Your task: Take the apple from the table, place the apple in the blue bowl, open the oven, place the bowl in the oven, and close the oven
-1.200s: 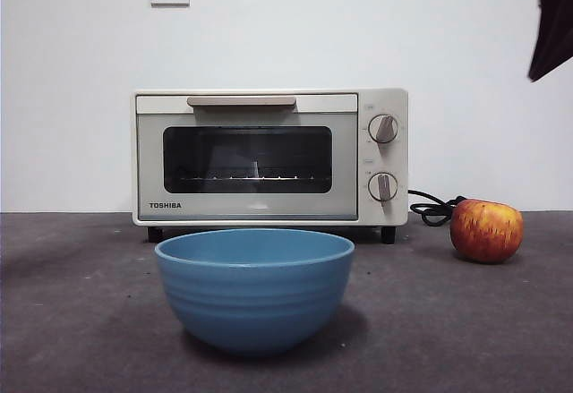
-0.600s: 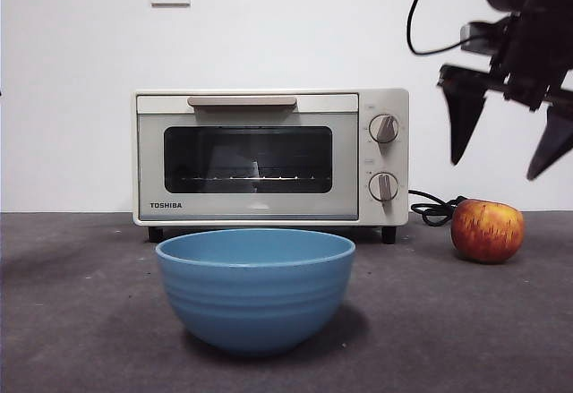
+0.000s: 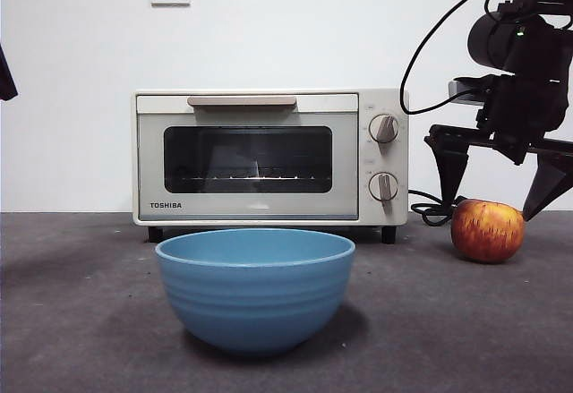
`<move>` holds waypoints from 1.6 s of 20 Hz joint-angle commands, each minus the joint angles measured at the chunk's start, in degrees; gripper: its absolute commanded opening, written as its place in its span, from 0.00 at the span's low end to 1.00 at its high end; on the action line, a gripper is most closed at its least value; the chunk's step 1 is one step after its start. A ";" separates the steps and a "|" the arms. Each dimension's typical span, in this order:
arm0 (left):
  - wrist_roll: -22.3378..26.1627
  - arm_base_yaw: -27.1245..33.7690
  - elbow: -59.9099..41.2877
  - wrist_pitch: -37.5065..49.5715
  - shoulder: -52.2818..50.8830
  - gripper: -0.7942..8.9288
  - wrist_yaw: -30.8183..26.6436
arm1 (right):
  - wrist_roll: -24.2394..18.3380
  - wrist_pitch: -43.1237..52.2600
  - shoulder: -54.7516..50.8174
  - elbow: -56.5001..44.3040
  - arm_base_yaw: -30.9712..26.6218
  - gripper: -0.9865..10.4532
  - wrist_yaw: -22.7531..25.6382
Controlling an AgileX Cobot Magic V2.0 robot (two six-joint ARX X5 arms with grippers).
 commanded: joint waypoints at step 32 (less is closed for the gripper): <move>0.24 -3.80 -0.07 -0.35 0.00 0.08 -0.22 | 0.98 -24.00 -21.05 1.27 15.08 0.09 -10.58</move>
